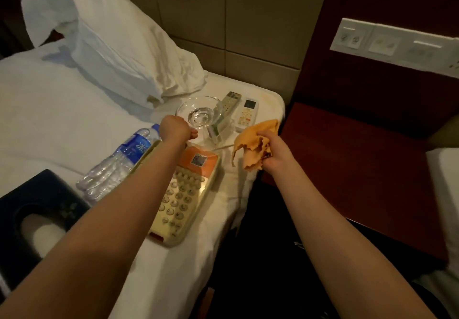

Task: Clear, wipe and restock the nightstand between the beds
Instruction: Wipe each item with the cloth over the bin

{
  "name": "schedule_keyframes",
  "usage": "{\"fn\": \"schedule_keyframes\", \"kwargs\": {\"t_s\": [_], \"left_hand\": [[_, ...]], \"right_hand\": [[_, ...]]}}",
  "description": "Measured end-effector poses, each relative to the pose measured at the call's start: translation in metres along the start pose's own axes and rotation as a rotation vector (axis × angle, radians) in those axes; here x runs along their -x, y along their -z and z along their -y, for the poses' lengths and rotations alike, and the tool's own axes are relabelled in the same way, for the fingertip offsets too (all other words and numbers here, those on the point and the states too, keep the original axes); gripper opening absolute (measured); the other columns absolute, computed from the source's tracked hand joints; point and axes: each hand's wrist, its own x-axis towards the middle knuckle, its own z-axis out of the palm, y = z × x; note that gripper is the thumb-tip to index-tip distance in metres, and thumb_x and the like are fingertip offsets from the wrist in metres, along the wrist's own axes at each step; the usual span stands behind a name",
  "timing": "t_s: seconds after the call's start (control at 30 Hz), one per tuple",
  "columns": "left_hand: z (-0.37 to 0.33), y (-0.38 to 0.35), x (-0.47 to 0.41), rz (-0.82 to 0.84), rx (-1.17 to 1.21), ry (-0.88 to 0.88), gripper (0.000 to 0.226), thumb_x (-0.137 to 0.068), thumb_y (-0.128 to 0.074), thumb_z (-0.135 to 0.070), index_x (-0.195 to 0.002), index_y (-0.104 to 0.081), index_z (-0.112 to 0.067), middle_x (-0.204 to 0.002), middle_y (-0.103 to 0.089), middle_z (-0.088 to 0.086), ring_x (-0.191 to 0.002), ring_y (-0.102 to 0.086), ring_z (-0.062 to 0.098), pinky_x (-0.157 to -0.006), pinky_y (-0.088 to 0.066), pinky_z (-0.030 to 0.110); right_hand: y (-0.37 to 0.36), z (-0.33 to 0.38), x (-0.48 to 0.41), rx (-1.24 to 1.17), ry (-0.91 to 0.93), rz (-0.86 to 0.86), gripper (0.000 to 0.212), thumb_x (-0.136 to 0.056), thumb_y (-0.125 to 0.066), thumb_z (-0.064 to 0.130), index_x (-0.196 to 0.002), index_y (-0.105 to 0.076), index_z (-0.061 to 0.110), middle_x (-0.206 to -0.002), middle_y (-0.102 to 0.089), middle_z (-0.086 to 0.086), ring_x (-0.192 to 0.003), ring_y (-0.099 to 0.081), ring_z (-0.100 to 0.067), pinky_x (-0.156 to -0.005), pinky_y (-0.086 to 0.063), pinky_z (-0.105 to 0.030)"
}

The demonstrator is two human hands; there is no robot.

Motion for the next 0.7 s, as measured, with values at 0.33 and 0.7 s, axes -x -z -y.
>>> {"fn": "schedule_keyframes", "kwargs": {"t_s": [0.33, 0.7], "left_hand": [[-0.012, -0.002, -0.049, 0.099, -0.691, 0.007, 0.065, -0.099, -0.028, -0.049, -0.128, -0.051, 0.004, -0.134, -0.053, 0.017, -0.126, -0.048, 0.029, -0.101, -0.035, 0.027], [-0.008, -0.025, -0.067, 0.142, -0.717, 0.110, 0.055, -0.101, -0.033, -0.034, -0.137, -0.039, 0.008, -0.141, -0.046, 0.019, -0.131, -0.044, 0.028, -0.102, -0.036, 0.026]], "right_hand": [[-0.010, -0.008, -0.044, 0.116, 0.011, -0.024, 0.016, -0.091, -0.053, 0.012, -0.075, -0.055, 0.009, -0.049, -0.058, -0.004, -0.059, -0.054, -0.017, -0.061, -0.047, -0.029], [0.001, -0.016, -0.063, 0.183, 0.013, -0.098, 0.011, -0.088, -0.056, 0.010, -0.077, -0.055, 0.009, -0.060, -0.056, -0.006, -0.058, -0.054, -0.017, -0.060, -0.047, -0.028]]}}
